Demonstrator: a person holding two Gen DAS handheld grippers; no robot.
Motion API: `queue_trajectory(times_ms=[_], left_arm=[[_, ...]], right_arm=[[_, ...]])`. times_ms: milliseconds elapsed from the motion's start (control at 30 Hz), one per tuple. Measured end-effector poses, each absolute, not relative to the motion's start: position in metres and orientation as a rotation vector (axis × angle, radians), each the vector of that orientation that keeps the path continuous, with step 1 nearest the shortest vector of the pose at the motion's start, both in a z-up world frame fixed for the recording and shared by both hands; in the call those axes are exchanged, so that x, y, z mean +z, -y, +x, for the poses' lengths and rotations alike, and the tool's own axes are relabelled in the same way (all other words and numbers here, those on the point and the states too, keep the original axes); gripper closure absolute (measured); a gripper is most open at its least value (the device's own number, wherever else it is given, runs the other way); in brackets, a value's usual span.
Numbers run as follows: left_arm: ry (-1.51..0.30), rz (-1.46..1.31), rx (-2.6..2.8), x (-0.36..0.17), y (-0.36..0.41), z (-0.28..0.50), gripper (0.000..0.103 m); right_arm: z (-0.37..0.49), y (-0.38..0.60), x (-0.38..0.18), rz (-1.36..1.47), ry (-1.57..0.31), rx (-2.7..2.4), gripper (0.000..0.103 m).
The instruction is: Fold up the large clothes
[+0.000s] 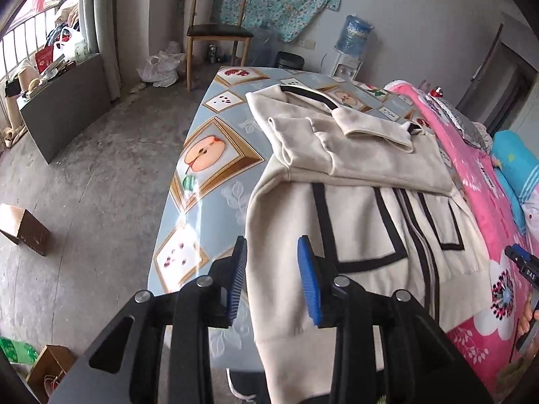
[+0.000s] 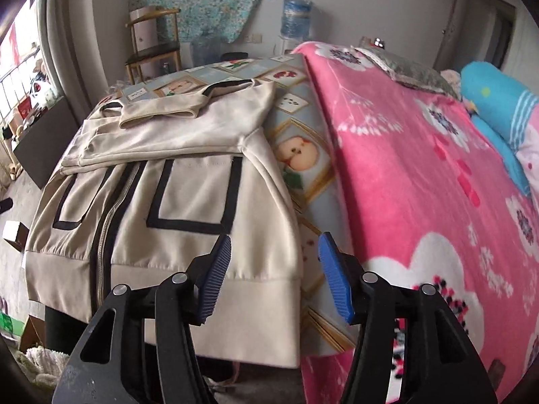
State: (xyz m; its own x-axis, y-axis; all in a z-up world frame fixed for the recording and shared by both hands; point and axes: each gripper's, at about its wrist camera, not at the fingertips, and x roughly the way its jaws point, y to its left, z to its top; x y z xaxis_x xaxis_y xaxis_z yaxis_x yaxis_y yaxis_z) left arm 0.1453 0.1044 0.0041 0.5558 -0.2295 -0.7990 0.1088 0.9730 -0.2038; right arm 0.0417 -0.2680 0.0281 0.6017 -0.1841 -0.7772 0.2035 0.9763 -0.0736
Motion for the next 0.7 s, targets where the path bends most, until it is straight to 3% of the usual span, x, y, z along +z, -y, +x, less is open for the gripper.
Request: queue_trajectory(times_ms=[267, 367, 433, 700], left_arm=[[-1.112, -0.020, -0.162, -0.050, -0.080, 0.223, 0.073], [-1.113, 0.012, -0.115, -0.058, -0.077, 0.228, 0.095], [-1.081, 0.025, -0.084, -0.057, -0.076, 0.228, 0.098], [-1.019, 0.156, -0.024, -0.063, -0.074, 0.225, 0.098]], right_arm=[[0.087, 0.282, 0.009, 0.089, -0.931, -0.225, 0.049], [0.086, 0.282, 0.005, 0.100, -0.936, -0.229, 0.049], [0.086, 0.281, 0.002, 0.103, -0.943, -0.233, 0.049], [0.109, 0.292, -0.003, 0.106, -0.954, -0.218, 0.049]])
